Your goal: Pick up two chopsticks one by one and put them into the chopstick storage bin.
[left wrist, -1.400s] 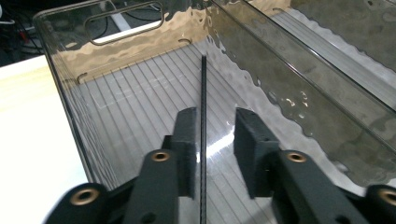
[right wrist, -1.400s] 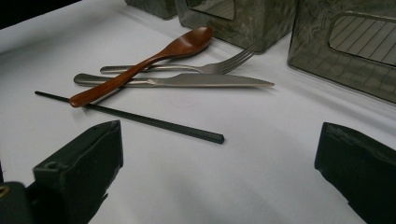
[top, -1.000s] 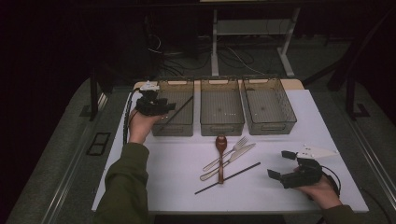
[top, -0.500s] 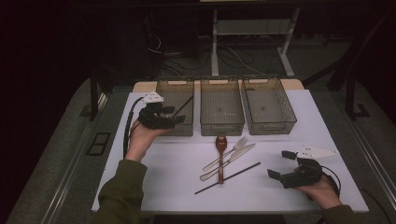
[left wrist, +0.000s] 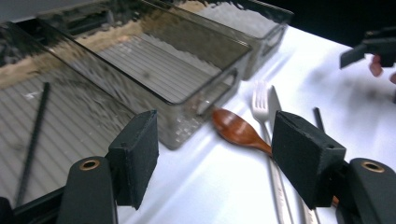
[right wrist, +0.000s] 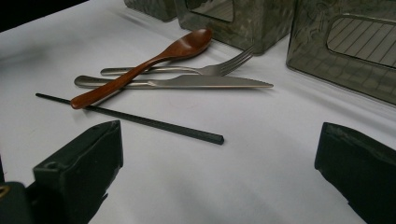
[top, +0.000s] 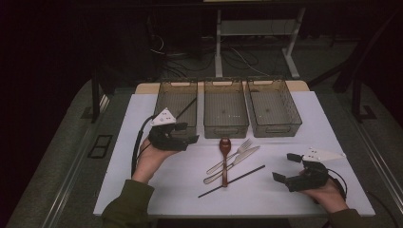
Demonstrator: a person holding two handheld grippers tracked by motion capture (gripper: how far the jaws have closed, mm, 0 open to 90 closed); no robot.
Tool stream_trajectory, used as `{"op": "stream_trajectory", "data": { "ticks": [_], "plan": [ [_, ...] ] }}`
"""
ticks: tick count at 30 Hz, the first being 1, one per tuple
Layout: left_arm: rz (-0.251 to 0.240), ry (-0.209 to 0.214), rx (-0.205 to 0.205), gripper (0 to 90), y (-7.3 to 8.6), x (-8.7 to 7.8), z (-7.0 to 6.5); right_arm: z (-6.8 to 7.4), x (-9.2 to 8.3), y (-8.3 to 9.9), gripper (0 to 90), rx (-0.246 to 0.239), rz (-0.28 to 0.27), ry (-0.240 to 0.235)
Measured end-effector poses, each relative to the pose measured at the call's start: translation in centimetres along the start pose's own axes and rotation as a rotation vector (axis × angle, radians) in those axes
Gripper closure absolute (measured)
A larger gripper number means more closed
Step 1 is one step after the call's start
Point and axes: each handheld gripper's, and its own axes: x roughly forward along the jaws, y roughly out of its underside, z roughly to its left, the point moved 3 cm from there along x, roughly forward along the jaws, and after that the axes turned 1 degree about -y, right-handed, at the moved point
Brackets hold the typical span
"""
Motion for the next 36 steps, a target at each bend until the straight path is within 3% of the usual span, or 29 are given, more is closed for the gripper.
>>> {"op": "stream_trajectory", "data": {
  "ticks": [15,22,29,32,36],
  "plan": [
    [0.014,0.073,0.03,31.0,3.3,-0.1,-4.6,0.0,0.0,0.0,0.5,-0.001,0.0,-0.001],
    [0.026,0.093,0.074,32.5,4.9,0.6,-6.5,0.0,-0.1,0.0,0.5,0.002,-0.001,0.001],
    [0.041,0.134,0.069,42.8,6.2,1.0,-7.8,0.0,0.0,0.0,0.5,0.002,0.001,0.001],
    [0.061,0.184,0.052,50.4,6.6,1.5,-8.1,0.0,0.0,0.0,0.5,0.002,0.0,0.001],
    [0.092,0.2,0.07,59.5,6.9,2.3,-8.8,0.0,0.0,0.0,0.5,0.002,0.001,0.002]
  ]
}}
